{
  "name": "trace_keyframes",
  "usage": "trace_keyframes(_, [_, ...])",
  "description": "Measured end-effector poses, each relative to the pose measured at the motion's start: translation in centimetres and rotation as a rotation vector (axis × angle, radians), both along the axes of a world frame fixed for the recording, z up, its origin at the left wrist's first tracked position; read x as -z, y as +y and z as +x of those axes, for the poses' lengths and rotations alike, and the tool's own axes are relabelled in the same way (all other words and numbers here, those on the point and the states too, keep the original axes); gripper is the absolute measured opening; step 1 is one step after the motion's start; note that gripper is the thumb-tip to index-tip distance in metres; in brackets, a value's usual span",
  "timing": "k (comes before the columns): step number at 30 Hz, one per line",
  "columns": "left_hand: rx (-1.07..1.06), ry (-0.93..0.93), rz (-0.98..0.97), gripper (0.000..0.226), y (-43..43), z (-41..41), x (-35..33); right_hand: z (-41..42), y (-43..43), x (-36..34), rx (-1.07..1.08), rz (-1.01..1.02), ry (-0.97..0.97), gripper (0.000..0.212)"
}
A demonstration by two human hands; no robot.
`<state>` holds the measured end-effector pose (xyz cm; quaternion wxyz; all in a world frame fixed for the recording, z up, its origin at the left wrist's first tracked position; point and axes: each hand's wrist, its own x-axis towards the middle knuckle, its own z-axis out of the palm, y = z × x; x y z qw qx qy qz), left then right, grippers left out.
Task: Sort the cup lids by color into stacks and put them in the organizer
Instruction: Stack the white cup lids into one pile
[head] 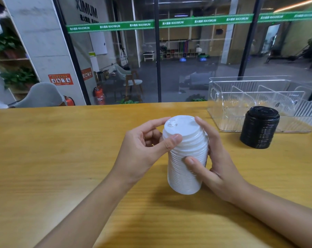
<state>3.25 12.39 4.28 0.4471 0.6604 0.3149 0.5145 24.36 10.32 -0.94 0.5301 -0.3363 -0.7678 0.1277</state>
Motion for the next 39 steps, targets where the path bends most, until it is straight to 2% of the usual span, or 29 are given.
trace_keyframes(13, [-0.157,0.156,0.139,0.050,-0.4,0.6,0.5,-0.2,-0.3,0.2,0.009,-0.028,0.081,0.070])
trace_keyframes(18, [0.017,0.095,0.058,0.053,-0.6,1.2,0.7,-0.3,-0.5,0.0,-0.022,-0.041,0.115,0.061])
trace_keyframes(23, [0.027,0.075,0.060,0.065,-0.8,1.1,0.8,-0.2,-0.8,-0.4,-0.047,-0.147,0.157,0.044])
trace_keyframes(29, [0.030,0.054,0.042,0.054,-0.9,0.9,1.0,-0.5,-0.7,-1.2,-0.080,-0.288,0.187,0.051])
trace_keyframes(34, [0.035,0.030,0.046,0.064,-1.0,0.9,1.3,-0.5,-1.0,-1.5,-0.094,-0.299,0.167,0.051])
trace_keyframes(39, [0.055,0.051,0.052,0.060,-0.8,0.7,1.4,-0.5,-1.0,-1.3,-0.099,-0.302,0.173,0.047])
